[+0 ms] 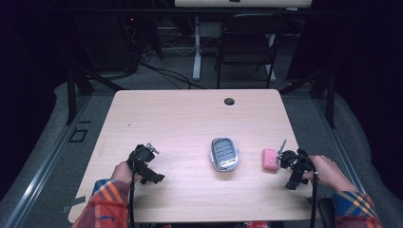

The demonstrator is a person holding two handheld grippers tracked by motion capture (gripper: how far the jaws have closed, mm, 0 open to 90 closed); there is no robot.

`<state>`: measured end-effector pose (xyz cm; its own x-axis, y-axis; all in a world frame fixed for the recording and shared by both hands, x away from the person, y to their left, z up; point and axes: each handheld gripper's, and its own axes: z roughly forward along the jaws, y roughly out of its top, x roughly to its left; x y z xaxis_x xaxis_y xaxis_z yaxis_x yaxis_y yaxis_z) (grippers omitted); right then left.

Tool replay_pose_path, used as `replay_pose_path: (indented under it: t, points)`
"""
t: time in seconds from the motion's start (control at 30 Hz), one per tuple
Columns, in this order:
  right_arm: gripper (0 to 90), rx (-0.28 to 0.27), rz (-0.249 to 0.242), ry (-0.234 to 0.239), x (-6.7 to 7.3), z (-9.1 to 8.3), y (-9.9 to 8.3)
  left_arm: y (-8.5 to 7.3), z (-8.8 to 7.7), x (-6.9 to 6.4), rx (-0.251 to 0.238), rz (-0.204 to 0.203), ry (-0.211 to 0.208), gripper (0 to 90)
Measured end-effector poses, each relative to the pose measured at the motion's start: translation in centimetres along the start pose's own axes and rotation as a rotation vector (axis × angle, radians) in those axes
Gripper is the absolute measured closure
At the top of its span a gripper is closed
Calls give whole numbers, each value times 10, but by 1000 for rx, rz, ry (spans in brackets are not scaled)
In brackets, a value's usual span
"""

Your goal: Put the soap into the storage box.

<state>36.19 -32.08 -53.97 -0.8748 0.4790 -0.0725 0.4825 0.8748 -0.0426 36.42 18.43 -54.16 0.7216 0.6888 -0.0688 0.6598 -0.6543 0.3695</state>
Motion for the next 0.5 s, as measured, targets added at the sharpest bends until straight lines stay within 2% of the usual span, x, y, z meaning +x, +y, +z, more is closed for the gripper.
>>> replay_pose_path:
  t: [0.27,0.5]
  points:
    - [0,30,-17,-19,-1,-2,1,-2,-1,-1,1,6,-8,15]
    - [0,20,-25,-20,0,-5,3,-2,-1,-1,2,12,-8,15]
